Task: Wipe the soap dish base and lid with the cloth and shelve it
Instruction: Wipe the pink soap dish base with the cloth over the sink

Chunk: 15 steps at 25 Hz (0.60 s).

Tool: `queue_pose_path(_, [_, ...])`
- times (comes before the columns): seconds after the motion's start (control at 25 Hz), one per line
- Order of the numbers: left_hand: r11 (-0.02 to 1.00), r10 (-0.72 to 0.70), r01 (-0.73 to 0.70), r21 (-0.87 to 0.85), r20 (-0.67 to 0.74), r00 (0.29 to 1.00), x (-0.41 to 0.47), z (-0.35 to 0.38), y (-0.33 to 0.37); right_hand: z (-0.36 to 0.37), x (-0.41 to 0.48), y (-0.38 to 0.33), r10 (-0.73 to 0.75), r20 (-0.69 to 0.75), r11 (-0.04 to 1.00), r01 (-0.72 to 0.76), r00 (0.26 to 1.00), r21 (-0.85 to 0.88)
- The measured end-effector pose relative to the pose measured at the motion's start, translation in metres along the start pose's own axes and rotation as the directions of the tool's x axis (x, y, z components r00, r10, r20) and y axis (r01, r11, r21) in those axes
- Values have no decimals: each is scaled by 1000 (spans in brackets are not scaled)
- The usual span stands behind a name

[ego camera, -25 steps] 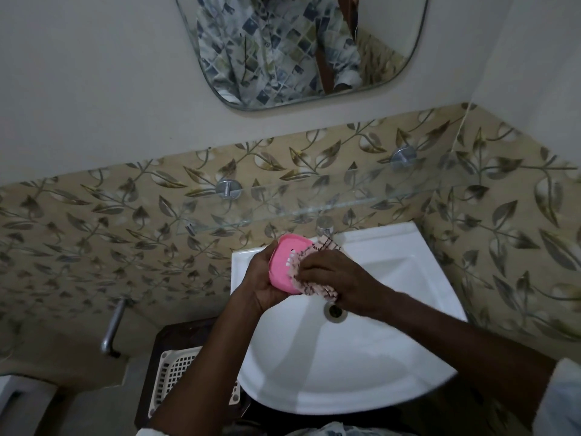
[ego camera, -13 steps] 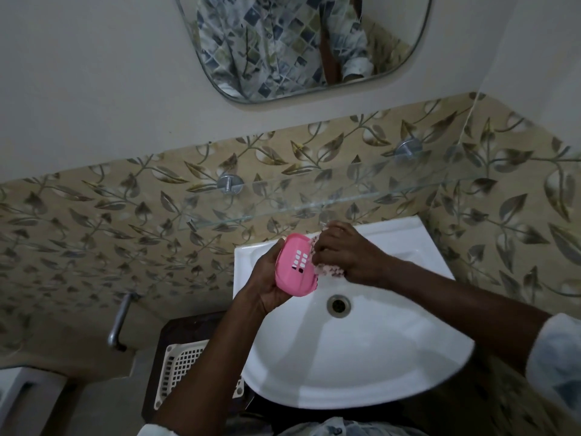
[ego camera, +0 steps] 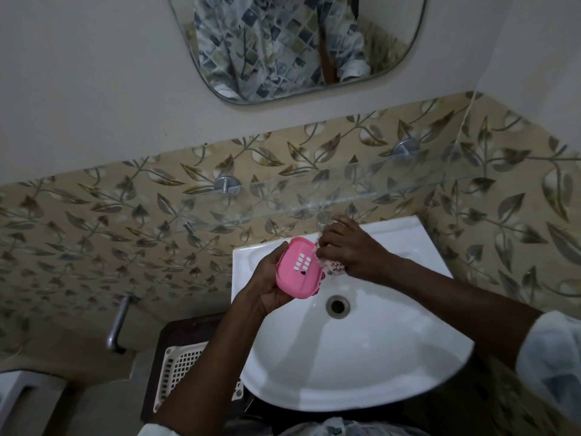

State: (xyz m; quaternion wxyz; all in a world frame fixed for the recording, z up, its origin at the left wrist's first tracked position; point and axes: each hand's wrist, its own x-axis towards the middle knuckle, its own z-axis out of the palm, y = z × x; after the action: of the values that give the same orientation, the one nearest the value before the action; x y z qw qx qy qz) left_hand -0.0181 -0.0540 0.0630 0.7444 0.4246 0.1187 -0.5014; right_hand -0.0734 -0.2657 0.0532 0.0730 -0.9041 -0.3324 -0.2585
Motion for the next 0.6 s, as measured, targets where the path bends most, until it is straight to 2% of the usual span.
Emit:
queue_pose_path(0.16, [999, 32, -32, -20, -36, 999, 4, -1, 1, 6, -2, -15, -103, 29, 994, 102, 994, 34])
queue_pose_path(0.28, [995, 97, -96, 21, -90, 991, 3, 2, 1, -2, 5, -19, 63, 17, 995, -64, 998, 75])
queue_pose_path(0.36, [972, 233, -225, 63, -181, 956, 9, 5, 1, 3, 11, -39, 148, 46, 974, -154, 988, 164])
queue_pose_path(0.4, [953, 304, -290, 92, -225, 926, 13, 5, -1, 7, 14, -50, 241, 66, 934, -250, 968, 255])
queue_pose_path(0.44, [926, 376, -349, 146, -255, 891, 16, 6, -6, 10, 19, -58, 378, 113, 836, -392, 919, 385])
queue_pose_path(0.48, [890, 451, -405, 212, -270, 850, 19, 6, -14, 11, 24, -62, 532, 189, 657, -543, 825, 524])
queue_pose_path(0.52, [854, 512, -449, 264, -268, 816, 23, 5, -20, 12, 29, -63, 636, 285, 455, -647, 717, 612])
queue_pose_path(0.56, [828, 552, -482, 288, -265, 791, 25, 4, -24, 12, 34, -64, 681, 332, 337, -683, 652, 648])
queue_pose_path(0.6, [825, 560, -493, 276, -274, 782, 25, 5, -24, 10, 35, -63, 681, 299, 386, -674, 669, 630])
